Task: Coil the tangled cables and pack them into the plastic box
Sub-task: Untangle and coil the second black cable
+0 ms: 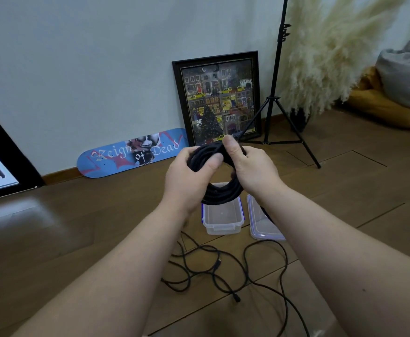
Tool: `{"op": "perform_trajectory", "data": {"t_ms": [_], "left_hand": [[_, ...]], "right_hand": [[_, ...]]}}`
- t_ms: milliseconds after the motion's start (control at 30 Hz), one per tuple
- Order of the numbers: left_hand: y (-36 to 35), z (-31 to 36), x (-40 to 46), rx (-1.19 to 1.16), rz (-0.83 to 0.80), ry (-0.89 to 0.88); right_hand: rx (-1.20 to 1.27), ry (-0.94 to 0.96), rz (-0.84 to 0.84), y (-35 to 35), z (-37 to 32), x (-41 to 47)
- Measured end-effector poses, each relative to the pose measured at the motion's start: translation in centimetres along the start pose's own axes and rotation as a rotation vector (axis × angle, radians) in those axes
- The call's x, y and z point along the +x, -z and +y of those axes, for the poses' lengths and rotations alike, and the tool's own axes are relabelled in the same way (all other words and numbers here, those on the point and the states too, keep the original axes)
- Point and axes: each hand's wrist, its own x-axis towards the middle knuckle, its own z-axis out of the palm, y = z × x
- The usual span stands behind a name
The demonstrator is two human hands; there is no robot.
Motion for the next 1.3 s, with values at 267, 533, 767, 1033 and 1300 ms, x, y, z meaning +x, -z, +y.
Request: {"op": "perform_trajectory", "data": {"t_ms": [267, 533, 767, 1033, 1300], "left_hand": [[0.6, 0.0, 0.1, -0.100, -0.044, 0.040], [1.5, -0.4, 0.5, -0.164, 0.029, 0.017], [2.3, -0.8, 0.5, -0.214, -0.119, 0.045], [1.0, -0.3, 0.3, -0.238, -0.146, 0.222], [1.5, -1.1, 1.1, -0.140, 0.129, 0.007]], "right_hand": [[0.088, 0.067, -0.070, -0.7, 0.0, -0.3], [0.118, 0.158, -0.275, -0.1, 0.0, -0.8], [0.346, 0.181, -0.348, 1.4, 0.1, -0.8], [0.041, 0.252, -0.256, 0.1, 0.8, -0.1], [0.502, -0.068, -0.390, 2.4, -0.6, -1.0]]}}
